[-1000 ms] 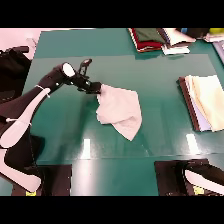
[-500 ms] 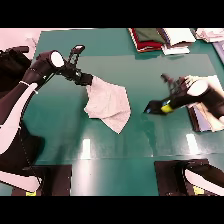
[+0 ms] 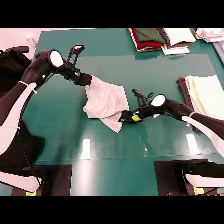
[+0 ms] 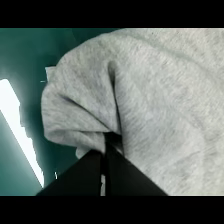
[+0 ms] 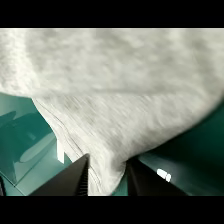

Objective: Fold the shirts.

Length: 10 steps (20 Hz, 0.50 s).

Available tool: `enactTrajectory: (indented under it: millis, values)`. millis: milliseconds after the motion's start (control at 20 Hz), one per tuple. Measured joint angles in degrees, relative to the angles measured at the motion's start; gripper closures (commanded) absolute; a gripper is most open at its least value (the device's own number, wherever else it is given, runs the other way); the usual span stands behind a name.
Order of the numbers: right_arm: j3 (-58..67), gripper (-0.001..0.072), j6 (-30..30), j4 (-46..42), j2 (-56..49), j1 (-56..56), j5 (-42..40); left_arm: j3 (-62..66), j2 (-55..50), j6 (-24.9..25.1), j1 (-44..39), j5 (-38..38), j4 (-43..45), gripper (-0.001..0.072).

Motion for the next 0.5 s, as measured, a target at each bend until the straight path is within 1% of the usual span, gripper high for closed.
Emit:
enactTrajectory:
  millis: [50, 150, 250, 350, 500]
  values:
    - [1.09, 0.0699, -0.04, -0.2, -1.27, 1.03, -0.72, 0.0, 0.07, 0.0, 0.0, -0.17, 0.02, 0.0687]
    - [3.3, 0.07, -0.07, -0.83, -2.82, 2.38, -1.57, 0.02, 0.79, 0.0, -0.02, -0.22, 0.09, 0.0687]
    - [5.75, 0.07, -0.11, -4.0, -2.54, 2.38, -2.03, 0.07, 3.02, 0.0, -0.02, 0.35, 1.22, 0.0687]
    - [9.14, 0.0701, -0.09, -7.89, 0.33, 0.87, -0.85, 0.13, 7.1, 0.0, 0.24, 1.49, 3.04, 0.0687]
    - [16.0, 0.0701, 0.52, -15.61, 7.87, -4.55, 4.28, 0.24, 16.44, 0.02, 1.46, 2.84, 6.64, 0.0687]
